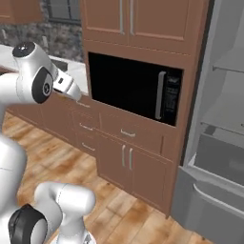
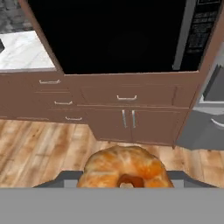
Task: Pick the tangerine and banana from the fridge and place them inside the tupperware on the counter.
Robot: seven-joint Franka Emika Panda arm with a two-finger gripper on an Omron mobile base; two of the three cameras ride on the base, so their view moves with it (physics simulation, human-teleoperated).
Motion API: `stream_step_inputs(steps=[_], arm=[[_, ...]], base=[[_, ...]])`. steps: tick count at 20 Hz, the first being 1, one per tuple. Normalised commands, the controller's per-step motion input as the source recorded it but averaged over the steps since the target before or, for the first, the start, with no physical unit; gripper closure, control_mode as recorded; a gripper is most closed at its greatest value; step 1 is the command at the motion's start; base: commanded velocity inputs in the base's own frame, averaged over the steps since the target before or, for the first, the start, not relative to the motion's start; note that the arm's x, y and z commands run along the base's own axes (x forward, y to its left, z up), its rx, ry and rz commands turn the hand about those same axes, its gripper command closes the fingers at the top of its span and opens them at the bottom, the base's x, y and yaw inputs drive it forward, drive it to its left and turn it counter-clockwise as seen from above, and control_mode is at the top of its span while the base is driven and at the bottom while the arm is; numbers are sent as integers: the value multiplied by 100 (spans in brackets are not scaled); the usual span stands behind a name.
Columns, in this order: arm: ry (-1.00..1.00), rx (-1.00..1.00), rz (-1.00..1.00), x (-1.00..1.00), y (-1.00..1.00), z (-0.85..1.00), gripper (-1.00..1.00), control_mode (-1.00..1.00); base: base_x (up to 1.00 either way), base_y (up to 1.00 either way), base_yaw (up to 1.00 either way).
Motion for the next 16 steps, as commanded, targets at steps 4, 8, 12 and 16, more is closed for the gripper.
stream_step_inputs(steps=[4, 8, 12, 16], arm=[[0, 0, 0, 0, 0, 0, 100, 100], [0, 0, 0, 0, 0, 0, 100, 100], [0, 0, 0, 0, 0, 0, 100, 100], [0, 0, 0, 0, 0, 0, 100, 100]], base=[[100, 47, 18], [100, 64, 33], [100, 75, 31], [100, 53, 24]])
